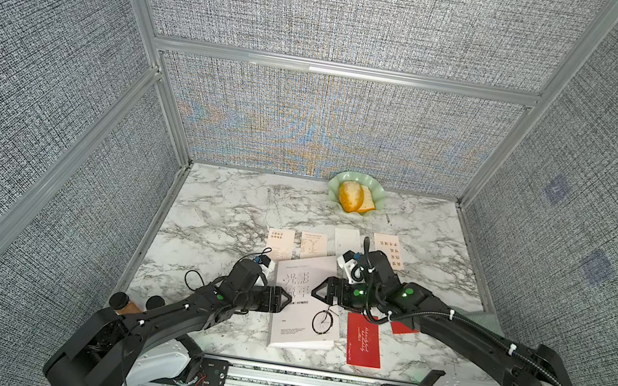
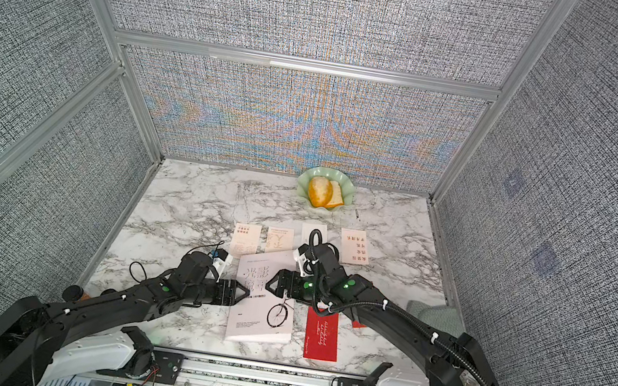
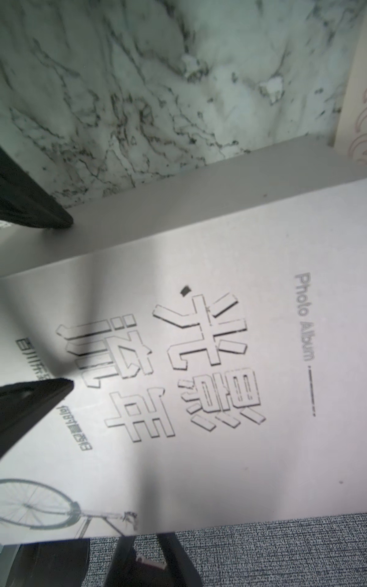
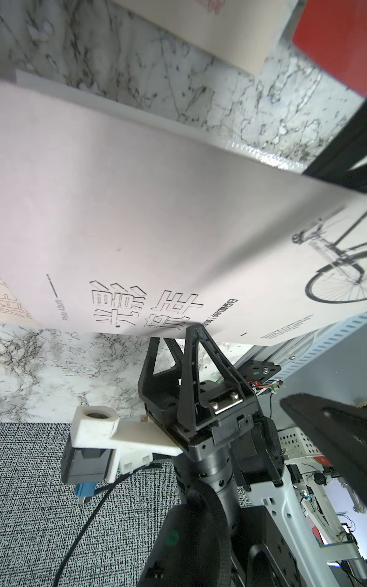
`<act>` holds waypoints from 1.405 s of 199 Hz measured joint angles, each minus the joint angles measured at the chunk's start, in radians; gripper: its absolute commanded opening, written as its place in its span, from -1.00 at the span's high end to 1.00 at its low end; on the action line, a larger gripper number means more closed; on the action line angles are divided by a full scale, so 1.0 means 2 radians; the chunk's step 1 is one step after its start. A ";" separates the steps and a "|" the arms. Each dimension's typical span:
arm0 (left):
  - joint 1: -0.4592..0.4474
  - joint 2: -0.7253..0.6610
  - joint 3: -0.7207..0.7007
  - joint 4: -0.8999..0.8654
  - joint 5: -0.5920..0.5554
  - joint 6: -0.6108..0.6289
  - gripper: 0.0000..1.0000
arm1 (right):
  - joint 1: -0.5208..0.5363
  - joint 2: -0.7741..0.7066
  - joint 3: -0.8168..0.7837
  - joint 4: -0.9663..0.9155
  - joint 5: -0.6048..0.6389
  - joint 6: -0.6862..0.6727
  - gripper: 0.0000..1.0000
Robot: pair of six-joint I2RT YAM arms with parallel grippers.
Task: Place the photos into the photo albums
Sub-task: Open the photo album at the center of the board.
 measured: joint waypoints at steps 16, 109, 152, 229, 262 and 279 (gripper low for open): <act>0.000 0.006 0.005 0.001 0.002 0.001 -0.50 | 0.000 -0.004 0.006 -0.013 0.001 -0.006 -0.86; -0.006 0.036 0.029 0.011 0.007 0.010 -0.50 | 0.000 -0.021 0.025 -0.064 0.011 -0.023 -0.86; -0.007 0.039 0.029 0.018 0.008 0.010 -0.50 | 0.001 -0.020 0.045 -0.067 0.006 -0.023 -0.86; -0.008 0.036 0.032 0.018 0.007 0.009 -0.50 | 0.029 0.006 0.087 -0.078 0.005 -0.022 -0.86; -0.008 0.034 0.033 0.017 0.006 0.009 -0.49 | 0.048 0.027 0.119 -0.080 0.009 -0.022 -0.87; -0.008 0.027 0.033 0.011 0.001 0.010 -0.49 | 0.054 0.036 0.130 -0.080 0.010 -0.022 -0.87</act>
